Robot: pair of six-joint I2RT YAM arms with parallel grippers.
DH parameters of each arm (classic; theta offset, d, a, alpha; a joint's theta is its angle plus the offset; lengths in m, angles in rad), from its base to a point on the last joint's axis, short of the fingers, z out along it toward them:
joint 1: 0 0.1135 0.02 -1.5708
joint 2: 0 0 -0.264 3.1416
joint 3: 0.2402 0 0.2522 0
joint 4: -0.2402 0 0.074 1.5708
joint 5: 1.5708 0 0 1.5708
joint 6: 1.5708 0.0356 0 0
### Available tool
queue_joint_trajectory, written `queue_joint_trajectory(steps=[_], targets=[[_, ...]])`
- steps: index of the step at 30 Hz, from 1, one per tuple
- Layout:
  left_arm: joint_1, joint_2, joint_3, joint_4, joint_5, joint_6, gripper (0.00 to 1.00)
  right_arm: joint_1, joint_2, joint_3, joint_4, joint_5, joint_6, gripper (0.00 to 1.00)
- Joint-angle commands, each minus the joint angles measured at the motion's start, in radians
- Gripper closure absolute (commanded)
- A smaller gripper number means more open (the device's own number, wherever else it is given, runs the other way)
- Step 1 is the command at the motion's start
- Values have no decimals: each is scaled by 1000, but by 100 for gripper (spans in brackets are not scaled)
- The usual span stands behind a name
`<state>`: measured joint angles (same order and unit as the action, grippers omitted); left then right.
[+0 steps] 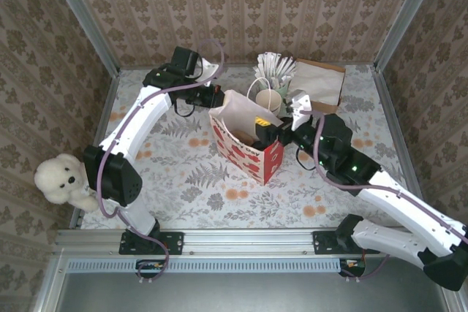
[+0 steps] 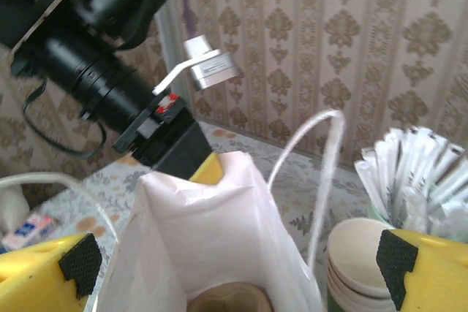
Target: Pack the takeout coffee
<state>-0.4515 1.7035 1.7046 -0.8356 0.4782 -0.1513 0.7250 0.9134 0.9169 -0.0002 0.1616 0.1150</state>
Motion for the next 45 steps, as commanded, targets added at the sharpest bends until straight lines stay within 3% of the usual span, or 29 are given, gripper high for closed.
queue_joint_trajectory(steps=[1,3,5,12,16,19,22,26,31,38,41,43,45], targets=[[2,-51,-32,15,-25,-65,100,-7,-59,-7,-92,167,239,0],[2,-69,-54,32,-38,-93,100,-13,-85,-15,-153,222,362,0],[2,-83,-67,39,-56,-121,100,-24,-110,-17,-187,158,400,0],[-28,-123,-111,90,-75,-195,100,-26,-127,-25,-265,165,658,0],[-30,-135,-123,104,-78,-219,100,-33,-37,64,-441,111,809,0],[-35,-143,-124,104,-86,-239,100,-32,53,172,-530,7,815,0],[-42,-147,-125,103,-112,-285,100,-30,123,259,-682,81,903,0],[-68,-169,-136,109,-175,-310,100,-21,191,318,-780,123,961,9],[-82,-190,-152,116,-202,-319,94,1,229,324,-778,135,987,21],[-84,-206,-153,97,-209,-302,89,9,243,335,-727,97,916,55],[-81,-218,-161,87,-204,-296,86,10,264,349,-711,49,855,61],[-75,-237,-177,87,-186,-292,81,8,289,373,-723,29,804,62],[-63,-277,-208,124,-103,-267,65,10,320,413,-749,20,725,66]])
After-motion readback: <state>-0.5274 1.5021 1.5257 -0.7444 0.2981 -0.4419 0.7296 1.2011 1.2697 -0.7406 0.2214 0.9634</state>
